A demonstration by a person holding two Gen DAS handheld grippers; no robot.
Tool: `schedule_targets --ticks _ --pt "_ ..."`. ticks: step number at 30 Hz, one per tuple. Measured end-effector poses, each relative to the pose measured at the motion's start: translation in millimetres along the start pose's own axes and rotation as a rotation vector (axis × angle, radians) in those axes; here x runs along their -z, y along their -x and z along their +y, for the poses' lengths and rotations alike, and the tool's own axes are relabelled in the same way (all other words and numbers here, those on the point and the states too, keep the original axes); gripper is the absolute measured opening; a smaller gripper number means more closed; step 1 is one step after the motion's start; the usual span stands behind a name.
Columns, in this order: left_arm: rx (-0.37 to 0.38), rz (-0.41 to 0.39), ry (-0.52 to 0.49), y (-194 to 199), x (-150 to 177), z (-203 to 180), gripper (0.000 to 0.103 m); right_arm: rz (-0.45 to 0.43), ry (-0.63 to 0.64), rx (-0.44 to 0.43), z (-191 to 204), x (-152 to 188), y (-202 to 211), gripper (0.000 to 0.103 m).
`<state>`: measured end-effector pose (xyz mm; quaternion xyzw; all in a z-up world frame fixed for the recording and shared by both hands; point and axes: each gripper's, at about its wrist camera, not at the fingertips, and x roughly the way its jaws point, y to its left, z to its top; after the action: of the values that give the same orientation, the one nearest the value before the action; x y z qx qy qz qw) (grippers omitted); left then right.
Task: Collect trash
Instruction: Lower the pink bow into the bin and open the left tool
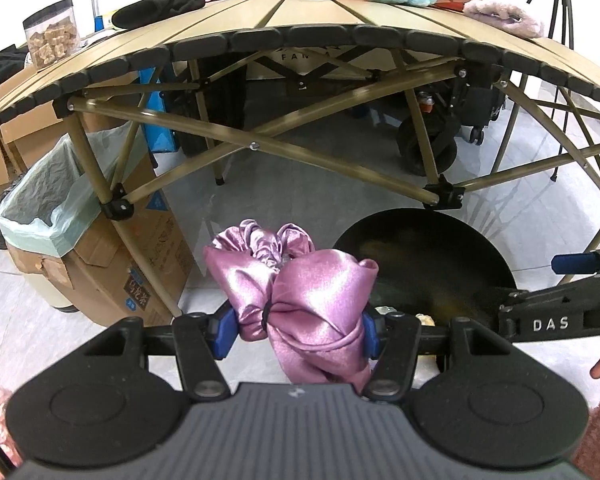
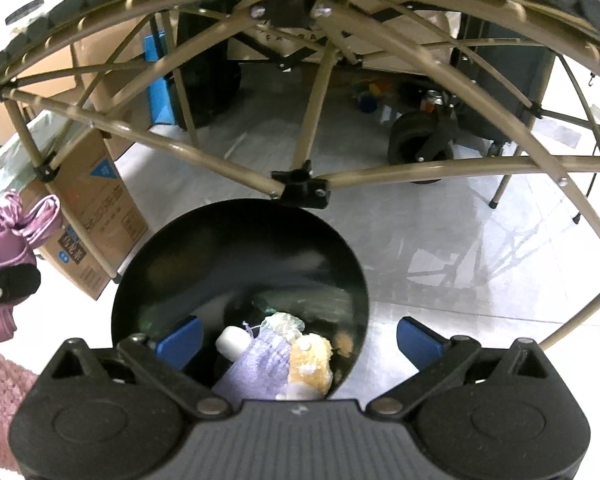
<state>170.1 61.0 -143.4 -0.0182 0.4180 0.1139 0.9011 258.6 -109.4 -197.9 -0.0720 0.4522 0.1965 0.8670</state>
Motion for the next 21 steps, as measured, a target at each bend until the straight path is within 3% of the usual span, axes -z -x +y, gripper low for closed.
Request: schedule_targets --ticks 21 --pt "0.055 0.000 -0.077 0.3 4.3 -26.7 0.059 -0.056 -0.100 0.059 -27.7 -0.3 32.8 0.103"
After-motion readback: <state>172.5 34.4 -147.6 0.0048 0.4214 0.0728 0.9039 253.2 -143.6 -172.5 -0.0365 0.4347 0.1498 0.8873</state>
